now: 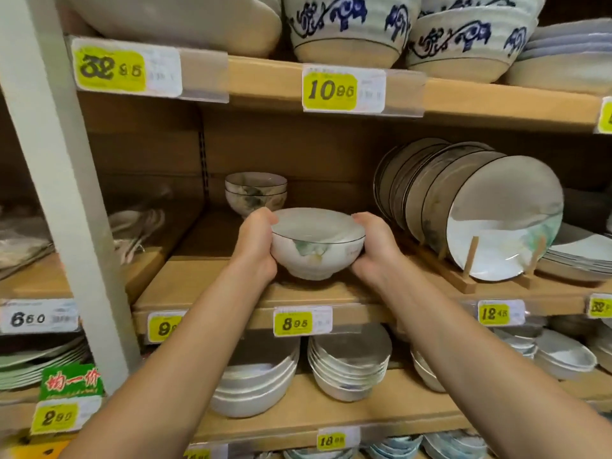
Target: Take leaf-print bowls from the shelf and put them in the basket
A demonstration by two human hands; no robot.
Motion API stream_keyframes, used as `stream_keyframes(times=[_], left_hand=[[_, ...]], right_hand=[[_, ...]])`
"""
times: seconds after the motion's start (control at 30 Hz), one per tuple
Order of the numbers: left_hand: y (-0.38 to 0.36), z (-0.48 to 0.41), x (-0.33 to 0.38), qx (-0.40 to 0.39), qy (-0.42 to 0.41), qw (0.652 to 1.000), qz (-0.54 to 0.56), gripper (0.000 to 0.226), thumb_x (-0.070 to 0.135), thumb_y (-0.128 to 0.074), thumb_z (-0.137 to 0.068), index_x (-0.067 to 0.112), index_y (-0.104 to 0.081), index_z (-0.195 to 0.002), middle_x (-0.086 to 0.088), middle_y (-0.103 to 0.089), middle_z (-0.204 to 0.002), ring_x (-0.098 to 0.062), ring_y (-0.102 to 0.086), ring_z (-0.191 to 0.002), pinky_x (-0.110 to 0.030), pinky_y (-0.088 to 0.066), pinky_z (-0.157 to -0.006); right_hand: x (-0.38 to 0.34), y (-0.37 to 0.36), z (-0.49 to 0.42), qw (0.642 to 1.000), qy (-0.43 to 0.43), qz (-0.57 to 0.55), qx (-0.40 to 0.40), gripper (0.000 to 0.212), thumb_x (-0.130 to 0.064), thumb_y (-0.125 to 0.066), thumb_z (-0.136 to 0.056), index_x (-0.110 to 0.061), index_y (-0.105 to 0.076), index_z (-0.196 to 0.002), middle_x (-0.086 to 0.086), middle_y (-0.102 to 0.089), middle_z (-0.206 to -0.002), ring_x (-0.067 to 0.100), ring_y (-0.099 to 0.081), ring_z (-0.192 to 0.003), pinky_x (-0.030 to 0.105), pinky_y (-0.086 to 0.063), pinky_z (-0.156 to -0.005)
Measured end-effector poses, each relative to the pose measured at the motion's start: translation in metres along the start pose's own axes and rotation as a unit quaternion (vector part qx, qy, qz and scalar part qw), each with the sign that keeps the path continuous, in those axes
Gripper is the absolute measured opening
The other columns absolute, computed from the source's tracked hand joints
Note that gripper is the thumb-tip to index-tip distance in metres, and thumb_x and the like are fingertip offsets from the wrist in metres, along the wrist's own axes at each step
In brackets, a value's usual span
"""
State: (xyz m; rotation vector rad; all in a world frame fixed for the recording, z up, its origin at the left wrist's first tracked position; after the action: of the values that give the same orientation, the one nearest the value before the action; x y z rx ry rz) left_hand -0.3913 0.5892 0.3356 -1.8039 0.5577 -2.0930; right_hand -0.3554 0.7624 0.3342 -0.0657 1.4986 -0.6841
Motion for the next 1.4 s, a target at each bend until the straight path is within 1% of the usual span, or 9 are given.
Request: stream_keyframes(times=[0.33,0.47,0.63,0.73,0.83,0.93,1.1,1.23,1.4], left_hand=[[0.015,-0.046,-0.014,0.078,-0.003,0.995,-0.065,0.037,0.003,-0.039,-0.092,0.010,-0.063,-0.120,-0.013,-0.069,-0.110,-0.029,-0.066,-0.103,-0.045,-0.053,-0.097],[0.019,-0.048,-0.012,0.074,-0.021,0.994,-0.082,0.034,-0.001,-0.041,-0.085,0.012,-0.065,-0.106,-0.008,-0.069,-0.092,-0.024,-0.066,-0.086,-0.037,-0.057,-0.083],[0.016,-0.065,0.007,0.041,-0.007,0.994,-0.102,0.022,0.007,-0.050,-0.082,0.013,-0.064,-0.097,-0.010,-0.070,-0.093,-0.026,-0.067,-0.085,-0.034,-0.057,-0.070],[0.012,-0.079,0.014,0.044,0.027,0.990,-0.131,0.017,0.011,-0.053,-0.085,0.013,-0.062,-0.098,-0.014,-0.070,-0.093,-0.026,-0.067,-0.081,-0.030,-0.055,-0.061],[-0.006,-0.080,0.001,-0.047,0.058,0.984,-0.160,0.023,0.007,-0.052,-0.087,0.011,-0.064,-0.107,-0.013,-0.076,-0.087,-0.026,-0.073,-0.078,-0.031,-0.058,-0.064],[-0.007,-0.078,-0.004,-0.076,0.049,0.984,-0.154,0.042,-0.002,-0.050,-0.084,0.010,-0.064,-0.122,-0.015,-0.071,-0.113,-0.032,-0.067,-0.103,-0.037,-0.057,-0.075],[0.007,-0.074,0.003,-0.023,0.018,0.990,-0.135,0.043,-0.004,-0.051,-0.080,0.012,-0.060,-0.120,-0.013,-0.066,-0.115,-0.030,-0.063,-0.101,-0.036,-0.055,-0.066],[0.003,-0.066,0.006,-0.014,0.034,0.982,-0.188,0.045,-0.005,-0.053,-0.081,0.010,-0.060,-0.123,-0.014,-0.065,-0.118,-0.030,-0.062,-0.103,-0.036,-0.054,-0.072],[0.005,-0.067,-0.002,-0.017,0.028,0.991,-0.132,0.038,-0.013,-0.044,-0.082,0.012,-0.069,-0.095,-0.009,-0.072,-0.095,-0.028,-0.066,-0.093,-0.036,-0.056,-0.069]], right_hand=[[0.019,-0.008,-0.051,0.998,-0.052,0.003,-0.029,0.029,-0.011,-0.045,-0.089,-0.004,-0.061,-0.113,0.019,-0.066,-0.102,0.034,-0.063,-0.095,0.045,-0.052,-0.091],[0.020,-0.008,-0.055,0.997,-0.052,0.029,-0.053,0.036,-0.011,-0.044,-0.093,-0.002,-0.060,-0.123,0.022,-0.066,-0.118,0.037,-0.062,-0.110,0.050,-0.048,-0.099],[-0.001,0.018,-0.038,0.996,0.008,0.075,0.040,0.009,-0.019,-0.053,-0.093,-0.015,-0.056,-0.100,0.004,-0.062,-0.091,0.019,-0.061,-0.085,0.040,-0.054,-0.080],[0.011,0.010,-0.019,0.992,0.040,0.120,0.004,0.059,-0.028,-0.062,-0.084,-0.023,-0.036,-0.137,0.002,-0.057,-0.110,0.018,-0.059,-0.098,0.038,-0.051,-0.088],[0.025,-0.003,-0.017,0.986,0.046,0.159,-0.001,0.077,-0.018,-0.059,-0.084,-0.027,-0.019,-0.149,0.005,-0.048,-0.127,0.021,-0.053,-0.109,0.035,-0.046,-0.090],[0.016,0.003,-0.030,0.985,0.034,0.166,0.032,0.059,-0.001,-0.045,-0.088,-0.016,-0.032,-0.144,0.008,-0.054,-0.116,0.026,-0.055,-0.110,0.041,-0.050,-0.094],[0.008,-0.001,-0.043,0.991,-0.061,0.100,-0.067,0.038,0.009,-0.037,-0.089,-0.007,-0.061,-0.112,0.017,-0.068,-0.106,0.034,-0.065,-0.101,0.046,-0.055,-0.087],[0.007,0.012,-0.043,0.995,-0.042,0.083,-0.041,0.034,-0.006,-0.055,-0.090,-0.011,-0.055,-0.124,0.013,-0.066,-0.112,0.027,-0.064,-0.099,0.039,-0.056,-0.079],[0.028,0.006,-0.032,0.994,-0.010,0.096,-0.048,0.034,-0.009,-0.056,-0.084,-0.013,-0.048,-0.117,0.009,-0.061,-0.107,0.024,-0.063,-0.098,0.036,-0.055,-0.081]])
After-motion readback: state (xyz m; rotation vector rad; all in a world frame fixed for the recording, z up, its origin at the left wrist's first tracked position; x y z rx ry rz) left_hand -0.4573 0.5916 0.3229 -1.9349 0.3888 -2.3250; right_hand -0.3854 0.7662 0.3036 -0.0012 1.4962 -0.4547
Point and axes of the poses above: each hand's wrist, its own z-axis away from the middle knuckle, its own y-axis out of the back of the hand, x = y × z, the point moved 10 cm from there along -z, towards the middle knuckle
